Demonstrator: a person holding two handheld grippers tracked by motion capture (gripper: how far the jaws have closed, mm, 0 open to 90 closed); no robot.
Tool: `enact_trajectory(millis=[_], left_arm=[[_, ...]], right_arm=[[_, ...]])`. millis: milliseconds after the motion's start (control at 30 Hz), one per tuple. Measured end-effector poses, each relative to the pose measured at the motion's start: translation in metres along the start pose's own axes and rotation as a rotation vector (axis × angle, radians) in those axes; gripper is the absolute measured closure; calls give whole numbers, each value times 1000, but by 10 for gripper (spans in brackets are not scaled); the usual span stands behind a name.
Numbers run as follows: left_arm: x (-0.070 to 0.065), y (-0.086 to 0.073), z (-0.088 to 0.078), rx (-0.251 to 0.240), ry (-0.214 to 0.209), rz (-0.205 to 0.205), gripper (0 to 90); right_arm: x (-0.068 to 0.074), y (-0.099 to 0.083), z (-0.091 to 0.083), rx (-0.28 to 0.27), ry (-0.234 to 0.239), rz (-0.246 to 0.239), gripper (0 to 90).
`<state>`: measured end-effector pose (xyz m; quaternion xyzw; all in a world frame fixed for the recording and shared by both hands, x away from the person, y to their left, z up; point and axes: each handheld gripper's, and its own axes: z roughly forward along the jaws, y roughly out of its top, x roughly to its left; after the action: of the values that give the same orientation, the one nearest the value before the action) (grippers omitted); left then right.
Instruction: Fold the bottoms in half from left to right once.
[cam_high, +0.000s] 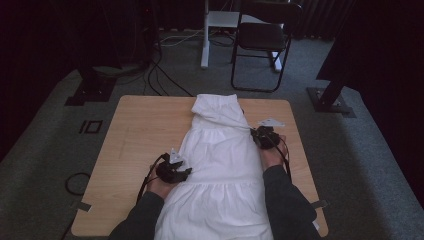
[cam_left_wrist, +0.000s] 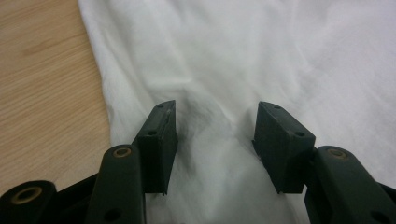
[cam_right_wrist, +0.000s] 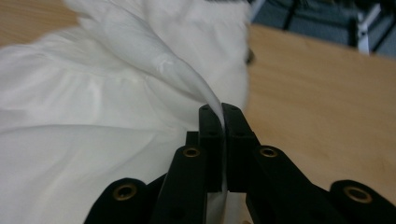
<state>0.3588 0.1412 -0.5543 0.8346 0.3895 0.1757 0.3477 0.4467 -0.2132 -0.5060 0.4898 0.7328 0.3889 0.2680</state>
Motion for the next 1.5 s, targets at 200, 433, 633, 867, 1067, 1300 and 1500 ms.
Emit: enact_trajectory(millis=[200, 433, 633, 867, 1067, 1300, 1500], left_arm=[[5, 20, -6, -29, 42, 20, 481], [25, 68, 20, -45, 118, 50, 474], [39, 56, 54, 5, 88, -62, 619], [24, 31, 28, 8, 77, -36, 697], [-2, -5, -3, -12, 59, -29, 695], [-21, -34, -28, -43, 38, -22, 691], [-21, -31, -25, -40, 34, -10, 679]], right_arm=[[-15, -31, 33, 120, 36, 53, 816], [-15, -36, 39, 140, 56, 71, 759], [-15, -38, 38, 136, 59, 54, 763], [-3, -48, 19, 164, 85, 24, 785], [11, -74, -15, 159, 148, 11, 789], [23, -102, -56, 194, 263, 50, 778], [17, -79, -65, 92, 257, 36, 460]])
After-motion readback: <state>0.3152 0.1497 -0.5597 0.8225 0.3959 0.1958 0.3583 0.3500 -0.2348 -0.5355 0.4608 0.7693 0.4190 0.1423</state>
